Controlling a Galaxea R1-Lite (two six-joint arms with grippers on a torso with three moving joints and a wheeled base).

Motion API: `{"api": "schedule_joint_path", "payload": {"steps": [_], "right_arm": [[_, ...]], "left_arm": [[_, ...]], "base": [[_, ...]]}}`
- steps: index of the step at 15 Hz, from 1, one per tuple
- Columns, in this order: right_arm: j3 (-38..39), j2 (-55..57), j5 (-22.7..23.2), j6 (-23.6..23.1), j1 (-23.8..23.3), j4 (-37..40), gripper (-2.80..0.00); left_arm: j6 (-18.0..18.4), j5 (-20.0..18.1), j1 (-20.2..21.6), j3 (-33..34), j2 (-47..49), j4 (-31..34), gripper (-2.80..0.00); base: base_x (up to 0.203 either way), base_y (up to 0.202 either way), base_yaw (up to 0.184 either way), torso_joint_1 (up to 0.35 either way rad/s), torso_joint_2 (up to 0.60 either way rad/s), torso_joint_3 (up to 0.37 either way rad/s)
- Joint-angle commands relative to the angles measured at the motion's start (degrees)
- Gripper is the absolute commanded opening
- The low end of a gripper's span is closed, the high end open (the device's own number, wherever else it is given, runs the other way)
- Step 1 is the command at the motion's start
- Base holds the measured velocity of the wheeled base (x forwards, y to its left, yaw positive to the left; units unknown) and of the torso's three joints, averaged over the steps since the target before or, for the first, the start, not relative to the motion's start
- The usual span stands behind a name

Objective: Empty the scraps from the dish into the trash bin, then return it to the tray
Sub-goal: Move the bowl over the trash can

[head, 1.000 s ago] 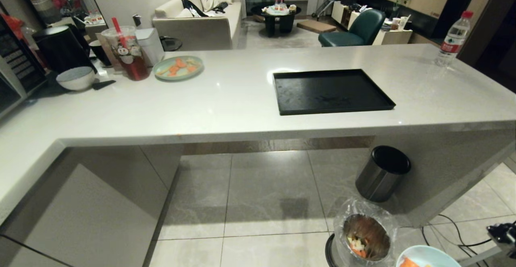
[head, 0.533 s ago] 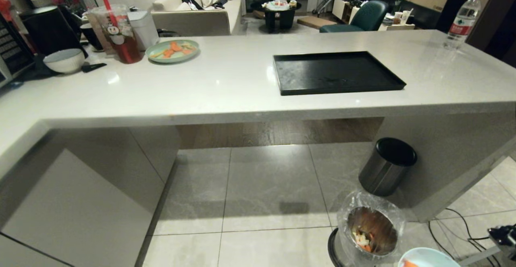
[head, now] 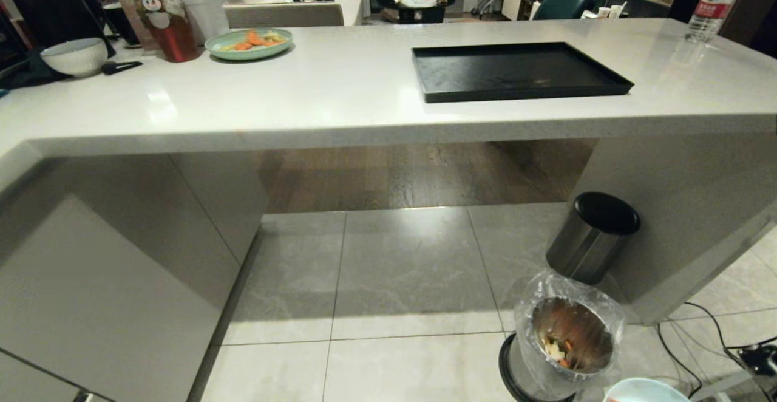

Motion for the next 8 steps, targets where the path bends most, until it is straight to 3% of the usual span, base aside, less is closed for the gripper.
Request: {"api": "schedule_joint_path", "payload": {"steps": [1, 8], "right_arm": [[0.50, -0.13, -0.03, 0.19, 0.04, -0.18, -2.80], [0.58, 0.31, 0.04, 0.25, 0.30, -0.35, -2.80]], "left_arm": [[-0.08, 0.02, 0.02, 0.00, 0.06, -0.02, -2.80], [-0.03, 0.02, 0.02, 0.00, 0.06, -0.02, -2.80]], "base": [[0.000, 0.000, 0.000, -0.042, 0.44, 0.408], [0.000, 0.000, 0.000, 0.002, 0.40, 0.417]]}}
